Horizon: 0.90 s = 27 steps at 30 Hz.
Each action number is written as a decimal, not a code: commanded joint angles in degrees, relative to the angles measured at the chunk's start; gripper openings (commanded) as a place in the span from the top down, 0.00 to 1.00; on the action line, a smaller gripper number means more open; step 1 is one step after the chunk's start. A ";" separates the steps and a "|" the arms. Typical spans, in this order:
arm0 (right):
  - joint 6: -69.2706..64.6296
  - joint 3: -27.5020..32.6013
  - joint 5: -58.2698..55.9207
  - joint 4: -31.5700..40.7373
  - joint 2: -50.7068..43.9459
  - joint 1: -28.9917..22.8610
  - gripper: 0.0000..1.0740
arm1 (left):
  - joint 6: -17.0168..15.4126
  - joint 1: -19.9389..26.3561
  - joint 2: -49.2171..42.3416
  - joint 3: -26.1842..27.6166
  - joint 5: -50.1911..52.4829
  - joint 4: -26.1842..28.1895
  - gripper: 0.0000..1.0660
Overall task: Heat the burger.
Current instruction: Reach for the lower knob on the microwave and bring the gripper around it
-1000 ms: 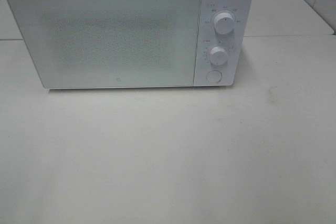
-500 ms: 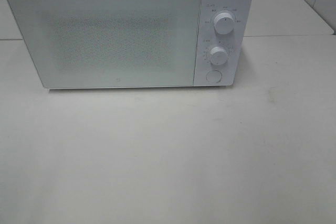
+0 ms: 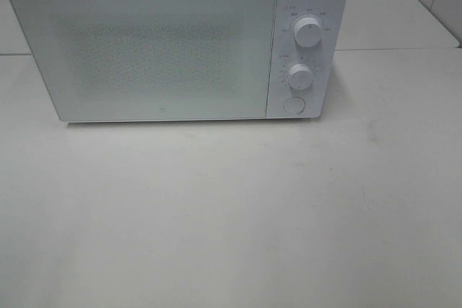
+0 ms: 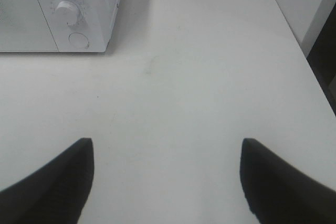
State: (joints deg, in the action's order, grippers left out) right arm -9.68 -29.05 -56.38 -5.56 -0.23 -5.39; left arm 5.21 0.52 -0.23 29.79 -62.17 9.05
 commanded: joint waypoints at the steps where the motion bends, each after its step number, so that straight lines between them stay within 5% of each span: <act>1: -0.46 -1.15 3.21 -0.06 -0.86 0.34 0.30 | -0.40 0.17 -1.03 -0.23 0.69 0.57 0.06; 27: -0.46 6.53 37.93 -0.11 30.71 0.34 0.30 | -0.40 0.17 -0.97 -0.23 0.69 0.57 0.06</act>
State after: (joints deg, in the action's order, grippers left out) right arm -9.68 -22.75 -20.68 -5.56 30.02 -5.39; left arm 5.10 0.52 -0.23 29.79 -62.17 9.05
